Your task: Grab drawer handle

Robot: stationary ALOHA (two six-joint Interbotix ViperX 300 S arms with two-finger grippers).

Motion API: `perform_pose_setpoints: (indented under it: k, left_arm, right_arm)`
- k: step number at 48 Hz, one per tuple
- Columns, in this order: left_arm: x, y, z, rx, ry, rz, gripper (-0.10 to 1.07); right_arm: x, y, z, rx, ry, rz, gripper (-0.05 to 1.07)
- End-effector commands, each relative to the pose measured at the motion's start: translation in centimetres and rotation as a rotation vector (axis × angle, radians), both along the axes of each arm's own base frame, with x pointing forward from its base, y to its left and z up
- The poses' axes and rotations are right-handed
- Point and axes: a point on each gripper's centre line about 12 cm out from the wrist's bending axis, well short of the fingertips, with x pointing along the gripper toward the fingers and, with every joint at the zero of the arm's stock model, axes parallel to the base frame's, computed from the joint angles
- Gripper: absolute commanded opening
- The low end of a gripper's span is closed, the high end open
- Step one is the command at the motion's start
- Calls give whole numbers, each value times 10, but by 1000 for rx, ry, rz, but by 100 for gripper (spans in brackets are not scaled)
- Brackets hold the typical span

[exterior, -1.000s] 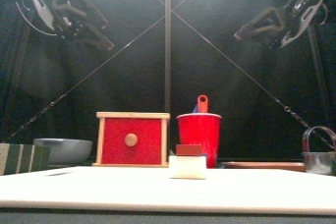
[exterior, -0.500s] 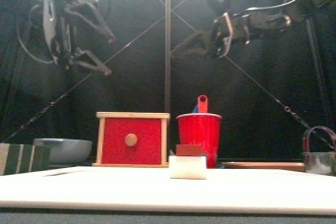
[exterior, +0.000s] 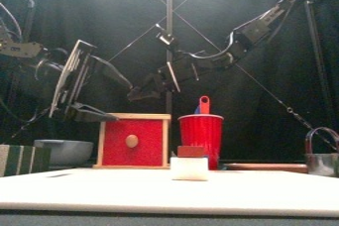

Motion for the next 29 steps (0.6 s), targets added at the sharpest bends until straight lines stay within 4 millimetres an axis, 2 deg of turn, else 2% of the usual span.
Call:
perform_pose_setpoints:
  k: [1,7,13,22,29]
  left_arm:
    - [7,-4,6,5,-23,-1,100]
    - [17,-11,3,-2,-17,-20,100]
    - [26,-19,-9,-29,19,-18,100]
    - [29,-18,-19,-53,49,24,100]
    - [27,-12,-26,-87,68,100,100]
  right_arm:
    - [3,-5,18,-15,-48,-6,4]
    - [5,-5,8,-6,-36,-5,4]
    - [6,-6,-3,-1,-15,-7,4]
    - [8,-9,-19,9,14,-10,4]
    - [7,-8,-24,11,24,-9,4]
